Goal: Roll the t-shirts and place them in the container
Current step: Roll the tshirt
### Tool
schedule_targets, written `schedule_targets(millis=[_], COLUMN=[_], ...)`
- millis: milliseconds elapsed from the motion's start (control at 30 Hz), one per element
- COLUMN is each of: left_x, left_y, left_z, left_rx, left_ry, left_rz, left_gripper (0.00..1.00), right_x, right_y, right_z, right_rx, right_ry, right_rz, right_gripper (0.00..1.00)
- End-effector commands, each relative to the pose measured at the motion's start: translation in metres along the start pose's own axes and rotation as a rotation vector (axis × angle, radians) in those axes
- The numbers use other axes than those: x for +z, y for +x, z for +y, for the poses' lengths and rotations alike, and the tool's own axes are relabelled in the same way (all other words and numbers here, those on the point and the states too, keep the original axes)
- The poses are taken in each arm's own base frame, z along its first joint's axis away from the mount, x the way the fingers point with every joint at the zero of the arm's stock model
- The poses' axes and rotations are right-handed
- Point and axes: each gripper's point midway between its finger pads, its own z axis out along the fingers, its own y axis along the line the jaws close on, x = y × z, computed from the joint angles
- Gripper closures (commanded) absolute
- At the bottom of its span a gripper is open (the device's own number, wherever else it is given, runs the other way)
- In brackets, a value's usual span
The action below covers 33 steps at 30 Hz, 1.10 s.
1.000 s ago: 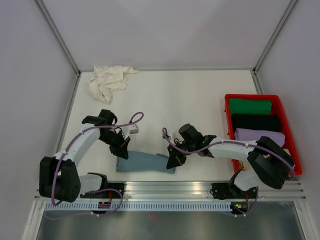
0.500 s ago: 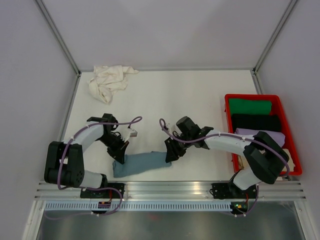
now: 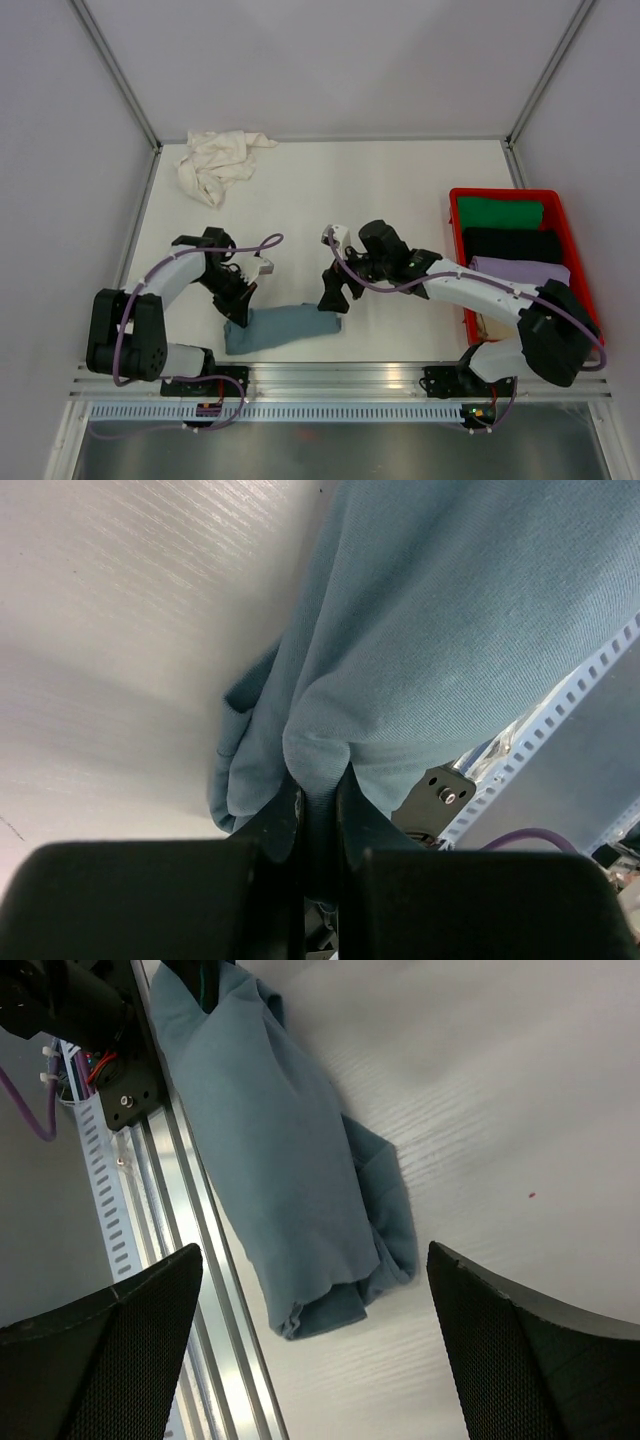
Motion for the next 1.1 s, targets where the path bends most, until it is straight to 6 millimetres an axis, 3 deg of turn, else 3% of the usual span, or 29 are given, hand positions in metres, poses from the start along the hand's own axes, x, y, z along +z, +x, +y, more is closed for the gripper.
schedule_targets(millis=[0, 167, 333, 367, 433, 500, 533, 600, 633, 700, 733, 900, 1067], left_x=[-0.003, -0.004, -0.004, -0.003, -0.004, -0.007, -0.009, -0.015, -0.018, -0.027, -0.032, -0.053, -0.048], left_y=[0.003, 0.003, 0.004, 0.004, 0.003, 0.0, -0.002, -0.011, -0.018, -0.035, -0.042, -0.074, -0.081], left_z=[0.012, 0.011, 0.013, 0.013, 0.015, 0.016, 0.018, 0.018, 0.015, 0.011, 0.01, 0.003, 0.006], left_rx=[0.036, 0.039, 0.044, 0.046, 0.05, 0.063, 0.067, 0.078, 0.088, 0.104, 0.112, 0.124, 0.079], left_ry=[-0.069, -0.074, -0.077, -0.076, -0.082, -0.093, -0.102, -0.113, -0.105, -0.098, -0.105, -0.093, -0.055], left_rz=[0.008, 0.0, 0.009, 0.01, 0.01, 0.002, -0.001, -0.032, -0.065, -0.13, -0.156, -0.259, -0.255], left_gripper=[0.97, 0.96, 0.96, 0.96, 0.96, 0.94, 0.91, 0.85, 0.76, 0.68, 0.67, 0.61, 0.59], right_x=[0.025, 0.057, 0.065, 0.067, 0.069, 0.071, 0.071, 0.068, 0.066, 0.059, 0.056, 0.045, 0.041], right_y=[-0.032, -0.003, 0.018, 0.021, 0.022, 0.021, 0.022, 0.015, 0.02, 0.021, 0.025, 0.05, 0.057], right_z=[0.014, 0.013, 0.025, 0.029, 0.031, 0.033, 0.033, 0.034, 0.031, 0.022, 0.014, 0.01, 0.018], right_rx=[-0.093, -0.08, -0.069, -0.064, -0.052, -0.023, 0.0, 0.042, 0.069, 0.139, 0.167, 0.312, 0.429], right_ry=[-0.089, -0.162, -0.248, -0.256, -0.267, -0.282, -0.277, -0.277, -0.265, -0.236, -0.205, -0.159, -0.203], right_rz=[-0.08, 0.038, 0.085, 0.089, 0.079, 0.077, 0.076, 0.046, 0.049, 0.05, 0.06, 0.133, 0.133], right_gripper=[0.02, 0.02, 0.16, 0.36, 0.6, 0.94, 1.0, 1.0, 1.0, 1.0, 1.0, 1.0, 1.0])
